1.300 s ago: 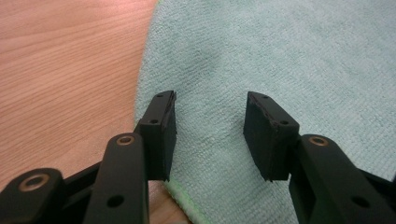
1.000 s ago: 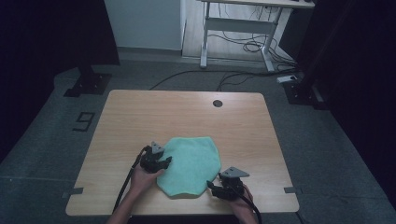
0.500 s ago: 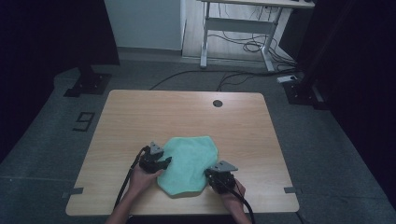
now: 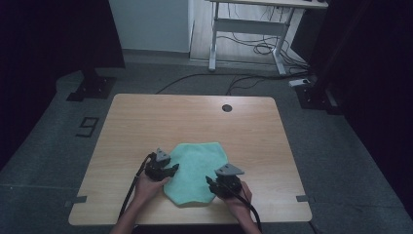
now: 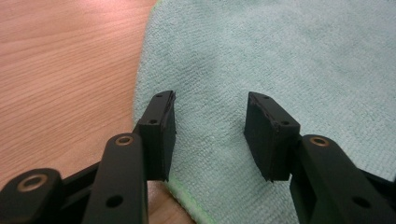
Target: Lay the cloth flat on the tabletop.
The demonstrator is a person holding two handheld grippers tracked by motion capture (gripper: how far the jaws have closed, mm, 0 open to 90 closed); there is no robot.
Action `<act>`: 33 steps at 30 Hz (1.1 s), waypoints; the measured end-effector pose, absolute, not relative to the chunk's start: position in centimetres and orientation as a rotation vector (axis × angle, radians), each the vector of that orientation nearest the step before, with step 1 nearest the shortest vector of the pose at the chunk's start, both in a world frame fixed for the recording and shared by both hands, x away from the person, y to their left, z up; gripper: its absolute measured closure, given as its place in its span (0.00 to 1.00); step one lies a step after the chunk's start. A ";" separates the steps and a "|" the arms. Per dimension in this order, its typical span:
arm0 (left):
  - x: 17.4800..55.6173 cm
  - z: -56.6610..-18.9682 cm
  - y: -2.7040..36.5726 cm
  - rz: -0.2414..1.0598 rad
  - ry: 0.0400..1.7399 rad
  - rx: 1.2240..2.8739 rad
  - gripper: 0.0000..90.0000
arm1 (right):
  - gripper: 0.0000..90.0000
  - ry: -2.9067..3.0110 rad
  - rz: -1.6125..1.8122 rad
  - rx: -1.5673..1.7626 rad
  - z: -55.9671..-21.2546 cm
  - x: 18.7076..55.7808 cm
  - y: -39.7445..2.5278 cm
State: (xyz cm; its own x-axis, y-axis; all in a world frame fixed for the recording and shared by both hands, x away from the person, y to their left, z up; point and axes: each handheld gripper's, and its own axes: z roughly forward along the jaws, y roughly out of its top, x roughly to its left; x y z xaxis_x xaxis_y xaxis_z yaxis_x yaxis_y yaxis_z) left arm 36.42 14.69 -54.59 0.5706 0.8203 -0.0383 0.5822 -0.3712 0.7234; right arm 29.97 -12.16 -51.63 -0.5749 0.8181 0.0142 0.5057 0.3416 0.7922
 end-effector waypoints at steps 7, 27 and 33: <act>36.4 -54.6 14.6 0.435 1.120 2.094 0.59 | 0.45 2.194 1.100 1.338 -53.7 28.9 -15.0; 36.3 -54.6 14.6 0.441 1.112 2.100 0.59 | 0.80 2.264 1.041 1.275 -54.7 29.3 -13.6; 36.3 -54.6 14.6 0.440 1.112 2.099 0.59 | 0.91 2.277 1.069 1.254 -53.7 30.0 -13.2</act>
State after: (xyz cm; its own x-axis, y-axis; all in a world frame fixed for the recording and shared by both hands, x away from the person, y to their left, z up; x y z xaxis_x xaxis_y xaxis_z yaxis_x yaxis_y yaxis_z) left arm 36.26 14.65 -54.59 0.5717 0.8200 -0.0286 0.5782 -0.3779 0.7231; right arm 29.97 -13.25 -53.74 -0.5588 0.8266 0.0673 0.5797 0.3312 0.7445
